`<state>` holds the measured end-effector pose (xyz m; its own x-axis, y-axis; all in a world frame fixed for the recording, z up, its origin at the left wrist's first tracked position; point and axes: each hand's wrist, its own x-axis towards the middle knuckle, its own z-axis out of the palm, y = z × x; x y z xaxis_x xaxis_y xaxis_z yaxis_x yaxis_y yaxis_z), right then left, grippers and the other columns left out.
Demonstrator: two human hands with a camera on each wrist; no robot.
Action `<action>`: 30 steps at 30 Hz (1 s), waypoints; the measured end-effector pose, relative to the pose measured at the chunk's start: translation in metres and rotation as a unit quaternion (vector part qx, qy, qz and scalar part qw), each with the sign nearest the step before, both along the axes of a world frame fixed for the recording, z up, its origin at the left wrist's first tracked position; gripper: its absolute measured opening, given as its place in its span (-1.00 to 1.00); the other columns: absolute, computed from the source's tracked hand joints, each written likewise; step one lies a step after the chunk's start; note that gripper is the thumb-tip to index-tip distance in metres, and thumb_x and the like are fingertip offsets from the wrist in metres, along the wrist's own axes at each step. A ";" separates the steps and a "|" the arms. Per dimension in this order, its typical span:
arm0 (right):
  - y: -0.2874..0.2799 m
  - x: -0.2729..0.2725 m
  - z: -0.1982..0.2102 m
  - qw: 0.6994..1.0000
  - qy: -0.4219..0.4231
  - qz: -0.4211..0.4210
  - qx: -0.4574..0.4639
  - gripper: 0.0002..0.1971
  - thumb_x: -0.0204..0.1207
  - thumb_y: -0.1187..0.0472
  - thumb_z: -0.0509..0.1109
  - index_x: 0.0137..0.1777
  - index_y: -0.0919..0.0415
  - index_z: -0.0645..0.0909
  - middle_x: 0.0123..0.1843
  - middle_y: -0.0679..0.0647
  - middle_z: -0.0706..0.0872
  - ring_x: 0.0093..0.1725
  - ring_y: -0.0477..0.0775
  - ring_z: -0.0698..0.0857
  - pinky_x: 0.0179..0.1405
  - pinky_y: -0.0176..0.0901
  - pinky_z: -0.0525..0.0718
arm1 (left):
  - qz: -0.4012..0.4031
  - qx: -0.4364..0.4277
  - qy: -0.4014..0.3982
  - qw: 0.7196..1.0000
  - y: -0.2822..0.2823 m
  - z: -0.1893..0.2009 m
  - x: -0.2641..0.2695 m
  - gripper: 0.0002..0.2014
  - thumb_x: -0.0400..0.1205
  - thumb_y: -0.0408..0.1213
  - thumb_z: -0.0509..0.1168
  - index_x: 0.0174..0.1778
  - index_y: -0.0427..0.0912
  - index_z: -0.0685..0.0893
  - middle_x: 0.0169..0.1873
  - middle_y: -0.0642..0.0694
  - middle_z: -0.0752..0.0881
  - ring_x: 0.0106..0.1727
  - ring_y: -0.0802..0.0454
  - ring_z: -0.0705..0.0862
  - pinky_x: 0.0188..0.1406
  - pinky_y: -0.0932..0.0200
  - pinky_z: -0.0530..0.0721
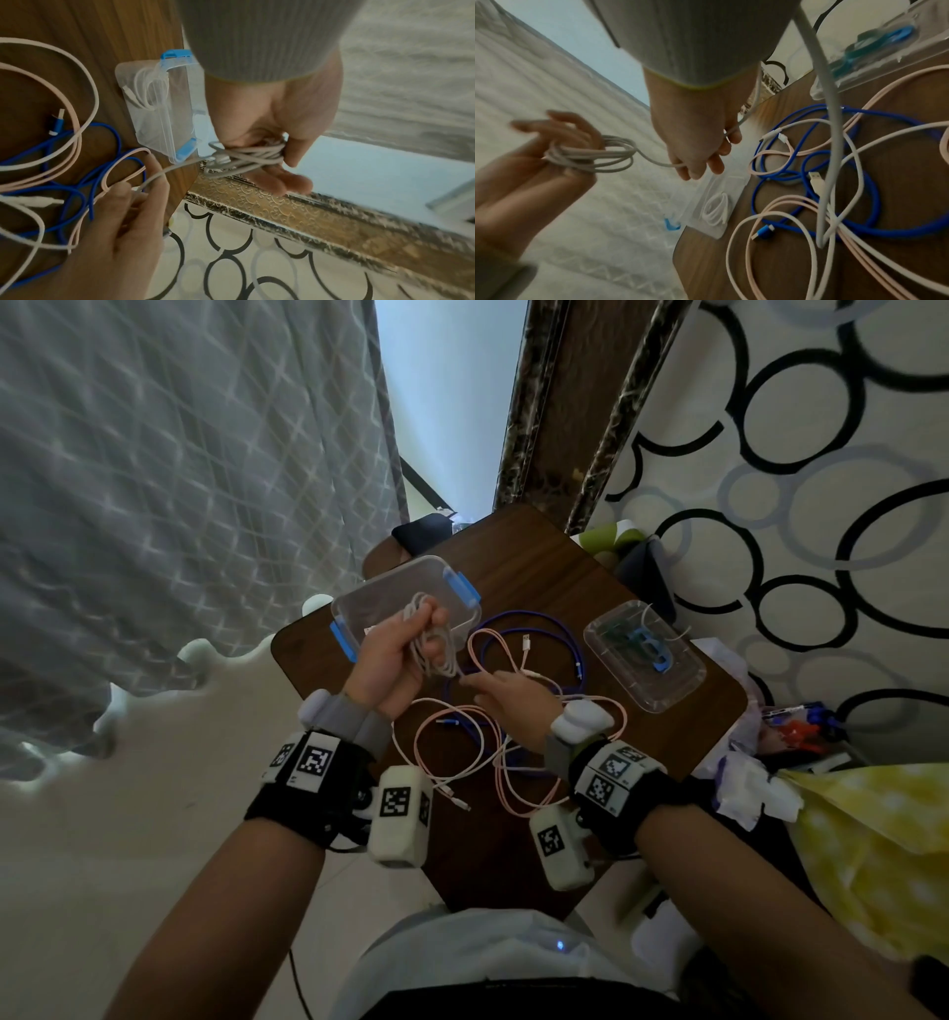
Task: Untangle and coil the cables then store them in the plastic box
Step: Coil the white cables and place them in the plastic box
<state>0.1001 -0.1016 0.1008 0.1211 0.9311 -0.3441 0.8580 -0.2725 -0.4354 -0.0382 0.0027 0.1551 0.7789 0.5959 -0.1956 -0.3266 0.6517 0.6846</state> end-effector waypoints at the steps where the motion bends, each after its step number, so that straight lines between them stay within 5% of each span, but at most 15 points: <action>1: -0.002 -0.006 0.000 1.000 0.024 0.015 -0.008 -0.59 0.69 0.18 0.10 0.53 0.02 0.30 0.20 0.22 0.59 0.12 0.20 0.60 0.12 0.12 0.59 | 0.032 0.005 0.020 0.999 -0.001 -0.001 0.000 -0.81 0.72 -0.33 0.00 -0.03 -0.17 0.52 -0.34 0.01 0.73 -0.48 0.21 0.63 -0.43 0.31 0.67; 4: -0.007 -0.019 0.002 0.997 0.067 0.044 -0.018 -0.51 0.68 0.20 0.11 0.58 -0.10 0.16 0.01 0.19 0.61 -0.10 0.15 0.62 -0.04 0.14 0.64 | 0.062 0.035 0.046 0.996 -0.007 -0.008 0.003 -0.83 0.70 -0.40 0.02 0.10 -0.18 0.49 -0.08 -0.03 0.80 -0.22 0.03 0.79 -0.13 0.12 0.78; 7: -0.009 -0.030 0.008 0.994 0.092 0.056 -0.011 -0.54 0.68 0.12 0.12 0.56 -0.11 0.18 -0.02 0.18 0.68 -0.10 0.18 0.68 -0.08 0.15 0.67 | 0.039 0.143 0.098 0.984 -0.014 -0.017 0.005 -0.72 0.68 -0.50 0.05 0.31 -0.30 0.34 0.15 -0.06 0.68 0.01 0.00 0.77 0.09 0.11 0.73; 10: -0.007 -0.029 0.017 0.996 0.052 0.074 0.018 -0.68 0.67 0.12 0.17 0.39 0.11 0.44 0.08 0.18 0.70 -0.01 0.08 0.67 -0.11 -0.03 0.58 | 0.018 0.314 0.203 0.927 -0.017 -0.028 0.005 -0.69 0.66 -0.56 0.07 0.33 -0.50 0.27 0.22 -0.16 0.60 0.04 0.31 0.71 -0.04 0.44 0.64; 11: -0.007 -0.027 0.020 0.996 0.029 0.080 0.027 -0.74 0.67 0.11 0.17 0.29 0.15 0.49 0.07 0.16 0.69 0.00 0.09 0.66 -0.13 -0.05 0.56 | 0.013 0.347 0.226 0.910 -0.016 -0.032 0.004 -0.70 0.66 -0.56 0.07 0.31 -0.48 0.28 0.24 -0.20 0.60 0.09 0.27 0.69 -0.07 0.48 0.63; 14: -0.011 -0.019 0.030 0.994 -0.043 0.097 0.040 -0.78 0.68 0.11 0.13 0.18 0.17 0.52 0.04 0.13 0.66 0.01 0.12 0.64 -0.13 -0.11 0.49 | -0.018 0.412 0.265 0.872 -0.015 -0.039 0.000 -0.72 0.65 -0.56 0.05 0.28 -0.34 0.31 0.23 -0.21 0.61 0.11 0.03 0.69 -0.03 0.40 0.68; 19: -0.013 -0.001 0.035 0.966 -0.201 0.152 0.060 -0.76 0.68 0.15 0.11 0.27 0.15 0.46 0.15 0.09 0.64 0.15 0.12 0.61 0.17 -0.07 0.44 | -0.117 0.527 0.345 0.767 -0.015 -0.044 0.000 -0.79 0.63 -0.44 0.15 0.18 -0.33 0.44 0.04 -0.16 0.69 -0.06 0.04 0.69 0.06 0.15 0.67; 25: -0.006 0.024 0.044 0.954 -0.259 0.132 0.080 -0.80 0.65 0.25 0.16 0.23 0.18 0.47 0.08 0.15 0.69 0.10 0.22 0.64 0.26 0.00 0.42 | -0.200 0.391 0.323 0.839 -0.016 -0.033 -0.010 -0.89 0.67 -0.40 0.11 0.06 -0.16 0.47 -0.27 -0.06 0.68 -0.43 -0.01 0.64 -0.37 0.20 0.65; 30: -0.005 0.033 0.056 0.980 -0.149 0.008 0.130 -0.74 0.71 0.08 0.06 0.12 0.24 0.48 -0.13 0.16 0.67 -0.16 0.23 0.64 -0.24 0.08 0.52 | -0.222 0.309 0.256 0.888 -0.019 -0.027 -0.016 -0.85 0.60 -0.46 0.24 0.01 -0.14 0.49 -0.40 -0.13 0.54 -0.55 0.13 0.51 -0.56 0.34 0.51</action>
